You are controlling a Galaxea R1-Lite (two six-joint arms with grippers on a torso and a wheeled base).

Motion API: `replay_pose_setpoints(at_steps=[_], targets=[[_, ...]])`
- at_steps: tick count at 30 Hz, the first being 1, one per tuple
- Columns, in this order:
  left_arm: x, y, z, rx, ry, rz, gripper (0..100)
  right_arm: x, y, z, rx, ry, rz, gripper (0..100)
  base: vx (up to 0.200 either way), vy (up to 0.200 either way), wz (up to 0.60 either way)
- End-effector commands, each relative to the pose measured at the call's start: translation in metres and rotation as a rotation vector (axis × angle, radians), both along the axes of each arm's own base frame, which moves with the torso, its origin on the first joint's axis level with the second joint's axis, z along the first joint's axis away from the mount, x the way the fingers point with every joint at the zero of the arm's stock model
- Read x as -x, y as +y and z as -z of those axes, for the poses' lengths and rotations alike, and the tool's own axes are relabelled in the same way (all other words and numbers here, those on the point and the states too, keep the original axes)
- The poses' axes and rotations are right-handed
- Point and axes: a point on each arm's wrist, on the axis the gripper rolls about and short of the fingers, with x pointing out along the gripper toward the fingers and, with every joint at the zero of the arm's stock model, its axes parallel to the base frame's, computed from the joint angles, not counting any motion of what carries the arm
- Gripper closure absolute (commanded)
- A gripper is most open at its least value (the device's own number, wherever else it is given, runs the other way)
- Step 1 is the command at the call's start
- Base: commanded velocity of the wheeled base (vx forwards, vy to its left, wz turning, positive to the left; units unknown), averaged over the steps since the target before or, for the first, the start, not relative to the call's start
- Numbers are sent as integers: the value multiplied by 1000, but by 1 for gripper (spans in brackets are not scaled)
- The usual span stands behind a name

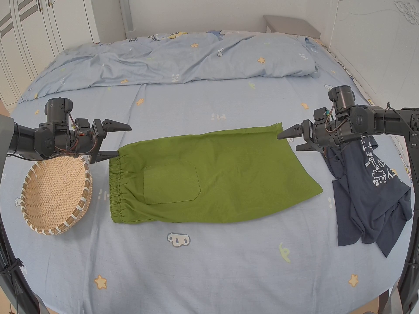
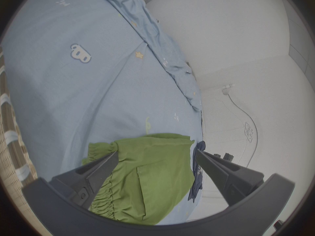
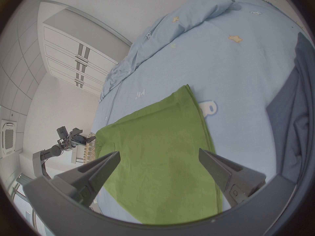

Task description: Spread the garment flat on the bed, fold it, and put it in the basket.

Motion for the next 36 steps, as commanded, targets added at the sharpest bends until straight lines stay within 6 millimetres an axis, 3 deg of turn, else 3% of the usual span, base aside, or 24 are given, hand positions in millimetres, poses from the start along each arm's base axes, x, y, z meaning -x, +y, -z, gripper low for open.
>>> replay_pose_setpoints(at_steps=[1,4,6,7,8,10,11,16,20,25,36], targets=[[-11,-1,19,7,18,-46,0,20,-5,-11,-5,-24,6,0,0,0,0],[0,-4,22,-1,48,-53,0,40,-9,-15,-13,-23,14,0,0,0,0],[25,-10,-2,-6,-2,-36,0,54,-12,-18,-17,-34,19,0,0,0,0],[27,-10,-3,-5,-4,-37,0,55,-12,-18,-18,-34,20,0,0,0,0],[50,-13,-22,-8,-52,-32,0,68,-16,-21,-30,-38,32,0,0,0,0],[61,-15,-25,-8,-66,-28,0,76,-17,-22,-44,-39,41,0,0,0,0],[76,-20,-20,-14,-71,-14,0,87,-17,-24,-63,-43,54,0,0,0,0],[101,-19,16,-67,-93,-9,0,111,-19,-25,-80,-69,58,0,0,0,0],[128,-21,45,-97,-100,18,0,120,-18,-26,-82,-81,51,0,0,0,0],[131,-22,53,-158,-182,40,0,128,-17,-27,-81,-81,47,0,0,0,0],[100,-14,99,-244,-84,-6,0,131,-18,-26,-78,-76,48,0,0,0,0]])
